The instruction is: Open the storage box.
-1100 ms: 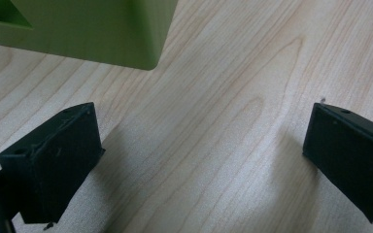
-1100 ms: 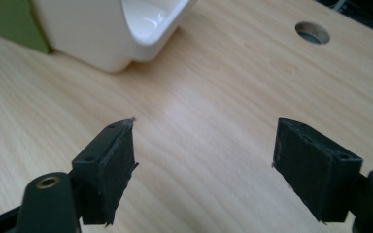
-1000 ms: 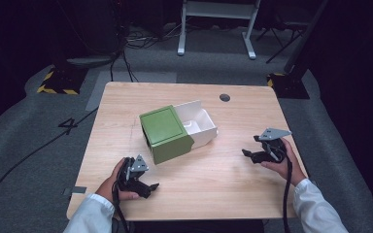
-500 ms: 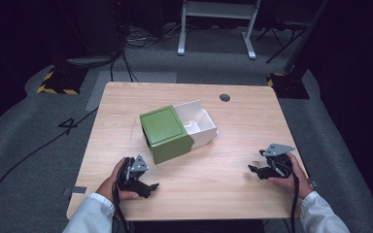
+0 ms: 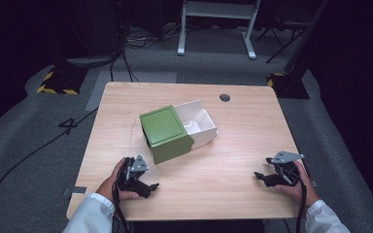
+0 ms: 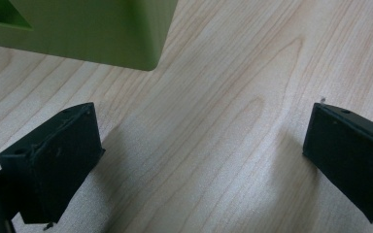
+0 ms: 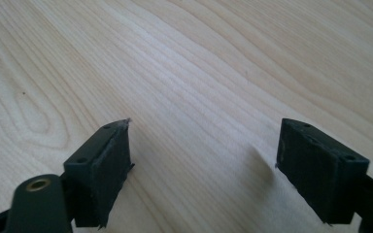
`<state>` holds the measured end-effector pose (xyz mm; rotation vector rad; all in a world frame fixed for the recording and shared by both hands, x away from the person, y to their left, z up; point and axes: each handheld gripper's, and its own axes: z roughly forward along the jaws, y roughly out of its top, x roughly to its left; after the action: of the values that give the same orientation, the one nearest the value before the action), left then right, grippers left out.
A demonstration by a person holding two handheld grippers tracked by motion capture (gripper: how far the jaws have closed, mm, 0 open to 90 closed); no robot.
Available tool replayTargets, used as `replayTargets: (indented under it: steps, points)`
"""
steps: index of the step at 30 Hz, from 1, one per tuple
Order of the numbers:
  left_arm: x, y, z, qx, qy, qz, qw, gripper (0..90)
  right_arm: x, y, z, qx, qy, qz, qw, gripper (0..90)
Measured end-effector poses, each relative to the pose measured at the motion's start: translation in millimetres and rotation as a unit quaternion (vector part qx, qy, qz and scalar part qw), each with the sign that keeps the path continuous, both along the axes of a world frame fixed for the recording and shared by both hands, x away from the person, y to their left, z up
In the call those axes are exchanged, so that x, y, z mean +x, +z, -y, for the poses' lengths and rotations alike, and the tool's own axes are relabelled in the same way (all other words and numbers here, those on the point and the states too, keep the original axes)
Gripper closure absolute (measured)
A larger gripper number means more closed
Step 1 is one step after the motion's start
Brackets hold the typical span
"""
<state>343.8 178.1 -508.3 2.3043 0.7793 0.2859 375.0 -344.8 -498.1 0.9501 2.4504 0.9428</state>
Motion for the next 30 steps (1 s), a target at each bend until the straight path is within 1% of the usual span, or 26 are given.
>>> replayTargets:
  steps: [1, 2, 3, 4, 5, 10, 30]
  points:
    - [0.0, 0.0, 0.0, 0.0, 0.0, 0.0, 1.0, 0.5, -2.9, -3.1, 7.5, 0.021, -0.01, -0.003, 0.9997, 19.8]
    - [0.0, 0.0, 0.0, 0.0, 0.0, 0.0, 1.0, 0.5, -2.9, -3.1, 7.5, 0.021, -0.01, -0.003, 0.9997, 19.8]
    - [0.0, 0.0, 0.0, 0.0, 0.0, 0.0, 1.0, 0.5, -5.5, -7.6, 14.5, 0.046, -0.018, -0.002, 0.9988, 19.5]
    - [0.0, 0.0, 0.0, 0.0, 0.0, 0.0, 1.0, 0.5, -5.5, -7.6, 14.5, 0.046, -0.018, -0.002, 0.9988, 19.5]
    - [0.0, 0.0, 0.0, 0.0, 0.0, 0.0, 1.0, 0.5, -8.2, -8.9, 17.3, 0.05, -0.024, 0.004, 0.9984, 19.4]
    - [0.0, 0.0, 0.0, 0.0, 0.0, 0.0, 1.0, 0.5, -9.2, -9.0, 16.9, 0.049, -0.028, 0.005, 0.9984, 19.0]
    - [-0.5, 0.0, 0.1, 0.0, 0.002, 0.0, 1.0, 0.5, -9.1, -9.2, 17.0, 0.05, -0.028, 0.005, 0.9983, 18.9]
